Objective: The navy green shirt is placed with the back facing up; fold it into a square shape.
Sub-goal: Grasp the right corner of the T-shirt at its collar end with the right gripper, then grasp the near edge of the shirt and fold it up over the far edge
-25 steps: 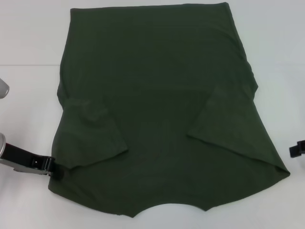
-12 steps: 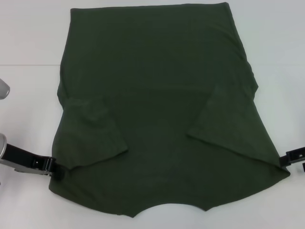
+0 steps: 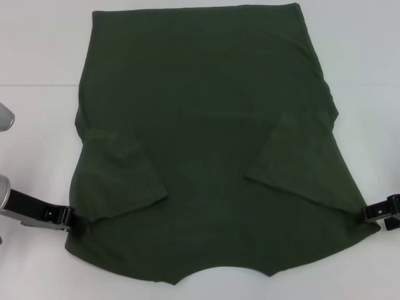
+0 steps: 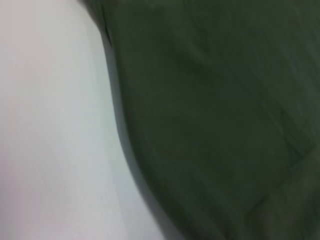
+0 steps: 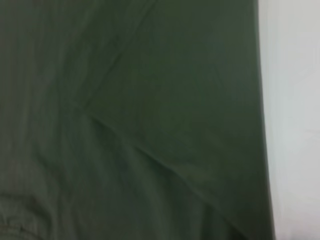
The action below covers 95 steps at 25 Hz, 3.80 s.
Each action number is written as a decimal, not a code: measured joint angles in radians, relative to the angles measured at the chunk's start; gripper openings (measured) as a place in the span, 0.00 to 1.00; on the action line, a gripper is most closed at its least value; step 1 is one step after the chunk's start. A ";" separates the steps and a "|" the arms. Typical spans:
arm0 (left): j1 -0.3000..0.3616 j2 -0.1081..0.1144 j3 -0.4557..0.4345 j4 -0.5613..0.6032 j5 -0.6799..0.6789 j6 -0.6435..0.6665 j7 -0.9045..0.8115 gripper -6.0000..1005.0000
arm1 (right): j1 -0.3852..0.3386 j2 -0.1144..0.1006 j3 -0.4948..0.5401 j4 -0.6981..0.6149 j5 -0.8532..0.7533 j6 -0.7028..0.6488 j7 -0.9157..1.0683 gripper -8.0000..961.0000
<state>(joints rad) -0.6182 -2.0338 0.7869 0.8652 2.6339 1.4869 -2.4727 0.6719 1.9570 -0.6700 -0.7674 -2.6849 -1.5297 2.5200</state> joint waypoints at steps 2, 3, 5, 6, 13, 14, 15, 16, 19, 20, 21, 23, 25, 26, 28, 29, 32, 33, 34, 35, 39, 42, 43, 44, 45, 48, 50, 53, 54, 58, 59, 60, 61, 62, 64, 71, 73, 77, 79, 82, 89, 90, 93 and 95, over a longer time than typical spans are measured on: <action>0.000 0.000 0.000 0.000 0.000 0.000 0.000 0.05 | 0.000 0.003 -0.003 0.000 0.000 0.007 0.000 0.95; 0.000 0.000 0.000 0.000 0.000 0.000 0.000 0.05 | 0.000 0.006 -0.003 0.000 0.000 0.012 -0.001 0.95; 0.000 -0.001 0.000 0.000 0.000 0.001 0.000 0.05 | 0.000 0.008 -0.004 0.001 -0.001 0.019 -0.004 0.95; 0.000 -0.001 0.000 0.000 0.000 0.001 0.000 0.05 | 0.000 0.009 -0.004 0.002 -0.001 0.019 -0.007 0.95; 0.000 -0.002 0.000 0.000 0.000 0.000 0.000 0.05 | 0.005 0.010 -0.005 0.014 -0.001 0.032 -0.011 0.95; 0.000 -0.002 0.000 0.000 0.000 0.000 0.000 0.05 | 0.006 0.010 -0.005 0.014 -0.001 0.032 -0.011 0.95; 0.000 -0.002 0.000 0.000 0.000 0.000 0.000 0.05 | 0.007 0.011 -0.005 0.014 -0.001 0.033 -0.011 0.95; 0.000 -0.002 0.000 0.000 0.000 0.000 0.000 0.05 | 0.008 0.012 -0.005 0.014 -0.001 0.033 -0.011 0.95; 0.000 -0.003 0.000 0.000 0.000 0.000 0.000 0.05 | 0.011 0.013 -0.005 0.016 -0.001 0.033 -0.012 0.95; 0.000 -0.003 0.000 0.000 0.000 -0.001 0.000 0.05 | 0.012 0.013 -0.006 0.019 -0.001 0.034 -0.012 0.95; 0.000 -0.003 0.000 0.000 0.000 -0.001 0.000 0.05 | 0.013 0.013 -0.008 0.022 -0.001 0.034 -0.013 0.95; 0.000 -0.003 0.000 0.000 0.000 -0.001 0.000 0.05 | 0.014 0.013 -0.014 0.026 -0.002 0.039 -0.013 0.95; 0.000 -0.003 0.000 0.000 0.000 -0.001 0.000 0.05 | 0.015 0.014 -0.020 0.027 -0.002 0.042 -0.013 0.95; 0.000 -0.003 0.000 0.000 0.000 -0.001 0.000 0.05 | 0.016 0.014 -0.023 0.028 -0.003 0.042 -0.013 0.95; 0.000 -0.003 0.000 0.000 0.000 -0.001 0.000 0.05 | 0.018 0.017 -0.027 0.028 -0.002 0.043 -0.013 0.94; 0.000 -0.003 0.000 0.000 0.000 -0.001 0.000 0.05 | 0.020 0.020 -0.028 0.028 -0.001 0.043 -0.014 0.94; 0.000 -0.003 0.000 0.000 0.000 -0.001 0.000 0.05 | 0.024 0.022 -0.028 0.028 0.000 0.043 -0.014 0.92; 0.000 -0.003 0.000 0.000 0.000 -0.001 0.000 0.05 | 0.026 0.023 -0.028 0.028 0.000 0.043 -0.014 0.92; 0.000 -0.003 0.000 0.000 0.000 -0.001 0.000 0.05 | 0.029 0.025 -0.028 0.028 0.000 0.042 -0.014 0.91; 0.000 -0.003 0.000 0.000 0.000 0.000 0.000 0.05 | 0.032 0.028 -0.028 0.028 0.000 0.040 -0.014 0.91; 0.000 -0.003 0.000 0.001 0.000 0.000 0.000 0.05 | 0.046 0.039 -0.029 0.031 0.000 0.038 -0.014 0.89; 0.000 -0.003 0.000 0.003 0.000 0.000 0.000 0.05 | 0.059 0.043 -0.030 0.044 0.001 0.040 -0.017 0.87; 0.000 -0.003 0.000 0.004 0.000 0.000 0.000 0.05 | 0.063 0.043 -0.032 0.050 0.001 0.041 -0.018 0.87; 0.000 -0.003 0.000 0.005 0.000 0.000 0.000 0.05 | 0.066 0.044 -0.034 0.053 0.001 0.041 -0.019 0.86; 0.000 -0.003 0.000 0.005 0.000 0.000 0.000 0.05 | 0.069 0.044 -0.035 0.055 0.001 0.041 -0.020 0.86; 0.000 -0.003 0.000 0.006 0.000 0.000 0.000 0.05 | 0.074 0.046 -0.036 0.055 0.001 0.043 -0.019 0.84; 0.000 -0.003 0.000 0.007 0.000 -0.001 0.000 0.05 | 0.075 0.046 -0.036 0.053 0.000 0.048 -0.012 0.83; -0.003 -0.003 0.000 0.007 0.000 -0.001 0.000 0.05 | 0.075 0.046 -0.038 0.048 -0.003 0.065 -0.010 0.82; -0.004 -0.003 0.000 0.007 0.000 -0.002 0.000 0.05 | 0.074 0.045 -0.038 0.047 -0.003 0.069 -0.012 0.81; -0.006 -0.002 0.000 0.007 -0.001 -0.002 0.000 0.05 | 0.073 0.042 -0.040 0.047 -0.004 0.074 -0.015 0.79; -0.006 -0.002 0.000 0.006 -0.001 -0.002 0.000 0.05 | 0.074 0.042 -0.041 0.049 -0.004 0.074 -0.015 0.79; -0.007 -0.002 0.000 0.006 -0.001 -0.003 0.000 0.05 | 0.075 0.042 -0.045 0.051 -0.004 0.074 -0.015 0.78; -0.007 -0.002 0.000 0.006 -0.002 -0.003 0.000 0.05 | 0.076 0.042 -0.049 0.052 -0.004 0.074 -0.015 0.78; -0.008 -0.002 0.000 0.006 -0.002 -0.004 0.000 0.05 | 0.076 0.042 -0.052 0.052 -0.003 0.076 -0.015 0.77; -0.008 -0.001 0.000 0.006 -0.002 -0.004 0.000 0.05 | 0.077 0.042 -0.054 0.053 -0.001 0.077 -0.015 0.72; -0.008 0.000 0.000 0.006 -0.003 -0.004 0.000 0.05 | 0.080 0.042 -0.054 0.048 -0.001 0.076 -0.016 0.37; -0.008 0.001 0.000 0.006 -0.007 -0.004 0.000 0.05 | 0.080 0.042 -0.054 0.046 0.000 0.075 -0.022 0.27; -0.005 0.006 0.000 0.003 -0.023 -0.003 0.009 0.05 | 0.080 0.042 -0.054 0.046 0.001 0.073 -0.038 0.08; -0.003 0.009 0.000 0.003 -0.026 0.001 0.011 0.05 | 0.081 0.042 -0.054 0.045 0.001 0.059 -0.055 0.07; -0.002 0.017 0.000 0.002 -0.026 0.022 0.018 0.05 | 0.085 0.041 -0.050 0.042 0.003 0.012 -0.091 0.07; -0.007 0.059 -0.014 -0.039 -0.026 0.178 0.071 0.05 | 0.067 0.038 -0.050 0.038 0.006 -0.167 -0.202 0.07; -0.008 0.066 -0.026 -0.047 -0.026 0.198 0.078 0.05 | 0.062 0.037 -0.051 0.038 0.006 -0.197 -0.224 0.07; -0.009 0.083 -0.071 -0.062 -0.026 0.251 0.095 0.05 | 0.049 0.034 -0.050 0.038 0.006 -0.270 -0.283 0.07; -0.010 0.096 -0.087 -0.076 -0.026 0.303 0.107 0.05 | 0.044 0.033 -0.051 0.038 0.004 -0.314 -0.322 0.07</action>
<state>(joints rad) -0.6284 -1.9379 0.7000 0.7896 2.6083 1.7896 -2.3654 0.7157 1.9896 -0.7213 -0.7290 -2.6807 -1.8433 2.1982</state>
